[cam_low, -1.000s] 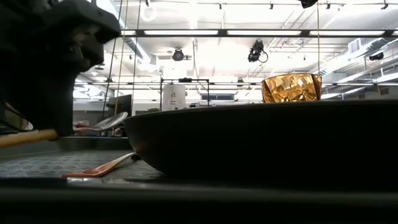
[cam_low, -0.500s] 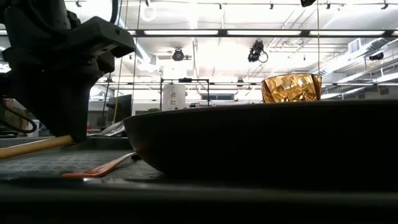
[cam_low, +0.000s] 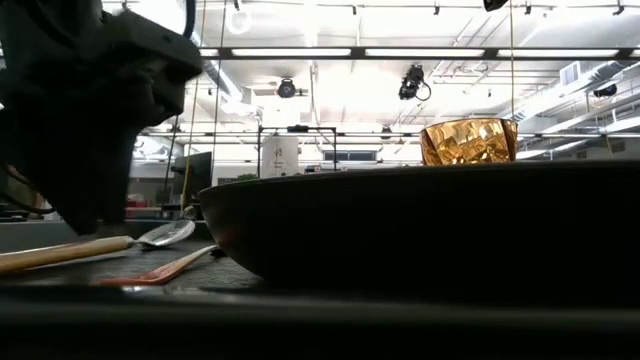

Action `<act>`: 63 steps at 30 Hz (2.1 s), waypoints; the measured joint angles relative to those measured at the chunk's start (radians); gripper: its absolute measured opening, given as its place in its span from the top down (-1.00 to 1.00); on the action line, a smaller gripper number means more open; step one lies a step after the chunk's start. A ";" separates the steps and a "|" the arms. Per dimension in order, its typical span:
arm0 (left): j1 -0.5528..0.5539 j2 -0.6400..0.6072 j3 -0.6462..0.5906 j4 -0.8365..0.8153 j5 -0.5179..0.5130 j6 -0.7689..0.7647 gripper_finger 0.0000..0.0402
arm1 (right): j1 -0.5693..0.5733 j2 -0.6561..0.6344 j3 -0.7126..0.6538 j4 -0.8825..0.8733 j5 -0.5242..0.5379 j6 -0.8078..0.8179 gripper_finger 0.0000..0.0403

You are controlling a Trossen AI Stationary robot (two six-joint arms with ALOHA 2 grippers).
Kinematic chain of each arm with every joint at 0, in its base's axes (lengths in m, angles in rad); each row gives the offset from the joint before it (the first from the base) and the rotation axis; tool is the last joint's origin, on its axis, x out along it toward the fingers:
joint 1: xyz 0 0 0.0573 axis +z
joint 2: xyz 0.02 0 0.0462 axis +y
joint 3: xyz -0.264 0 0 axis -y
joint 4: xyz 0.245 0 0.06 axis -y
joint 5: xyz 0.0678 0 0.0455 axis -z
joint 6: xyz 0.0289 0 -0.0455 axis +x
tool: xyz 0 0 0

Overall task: Pick and place plate/cup/fork/spoon on tray
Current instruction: Put the orange spoon on the black serving tray beside the orange fork

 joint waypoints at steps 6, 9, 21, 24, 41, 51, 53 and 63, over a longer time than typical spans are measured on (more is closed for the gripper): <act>0.007 -0.002 0.000 0.004 0.023 0.204 0.33 | 0.000 0.000 0.000 0.016 0.000 -0.001 -0.06; 0.015 -0.002 0.000 0.009 -0.015 0.317 0.36 | 0.000 0.000 0.000 0.021 0.000 0.001 -0.06; 0.064 -0.002 0.000 -0.001 0.022 0.680 0.37 | 0.000 0.000 0.000 0.022 0.000 0.021 -0.06; 0.086 -0.002 0.000 -0.029 0.072 0.711 0.37 | 0.000 0.000 0.000 0.022 -0.001 0.021 -0.06; 0.096 0.000 0.000 -0.116 -0.009 1.015 0.37 | -0.002 0.000 0.000 0.023 0.000 0.029 -0.06; 0.067 0.041 -0.001 -0.089 -0.053 1.077 0.37 | -0.002 0.000 0.000 0.032 -0.001 0.028 -0.06; 0.063 0.041 -0.001 -0.070 -0.052 1.077 0.37 | -0.002 0.000 0.000 0.035 0.000 0.028 -0.06; 0.038 0.041 -0.001 -0.006 -0.025 1.077 0.37 | -0.002 0.000 0.000 0.038 0.000 0.026 -0.06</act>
